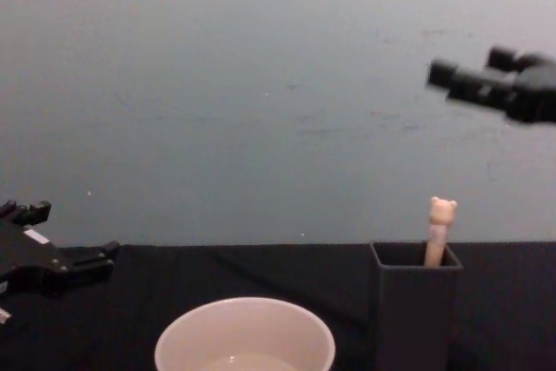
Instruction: Pick up the stirring spoon with one hand, stir inside the cup, then place it back in its original position.
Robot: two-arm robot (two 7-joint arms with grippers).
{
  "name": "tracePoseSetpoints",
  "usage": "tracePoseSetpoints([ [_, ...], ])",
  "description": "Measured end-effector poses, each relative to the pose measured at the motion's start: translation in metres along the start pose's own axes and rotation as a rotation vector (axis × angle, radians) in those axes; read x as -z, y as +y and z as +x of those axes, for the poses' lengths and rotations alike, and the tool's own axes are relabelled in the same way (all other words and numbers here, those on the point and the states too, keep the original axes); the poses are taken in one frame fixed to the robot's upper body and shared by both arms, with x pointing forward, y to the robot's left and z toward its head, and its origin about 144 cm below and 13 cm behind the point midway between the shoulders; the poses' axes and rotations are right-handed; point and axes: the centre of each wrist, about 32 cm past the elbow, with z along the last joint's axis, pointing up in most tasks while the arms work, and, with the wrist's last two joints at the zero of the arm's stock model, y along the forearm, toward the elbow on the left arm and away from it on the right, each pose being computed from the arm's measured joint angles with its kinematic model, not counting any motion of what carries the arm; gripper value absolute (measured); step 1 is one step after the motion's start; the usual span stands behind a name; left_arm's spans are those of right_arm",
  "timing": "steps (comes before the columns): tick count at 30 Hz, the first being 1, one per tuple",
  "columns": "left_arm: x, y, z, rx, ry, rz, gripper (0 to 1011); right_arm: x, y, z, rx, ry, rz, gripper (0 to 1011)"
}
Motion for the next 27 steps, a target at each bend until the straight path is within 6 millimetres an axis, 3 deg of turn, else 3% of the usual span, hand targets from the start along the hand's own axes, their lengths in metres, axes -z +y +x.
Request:
tracePoseSetpoints([
  [7,0.0,0.0,0.0,0.0,0.0,0.0,1001,0.004,-0.003,0.009,0.209,-0.065,-0.037,1003],
  [12,0.0,0.0,0.0,0.0,0.0,0.0,1001,0.029,-0.006,0.009,0.321,-0.079,-0.178,1002],
  [21,0.0,0.0,0.0,0.0,0.0,0.0,1001,0.065,-0.009,0.002,0.322,-0.045,-0.335,1002],
  [27,0.0,0.0,0.0,0.0,0.0,0.0,1001,0.075,-0.009,0.0,0.303,-0.038,-0.37,1002],
])
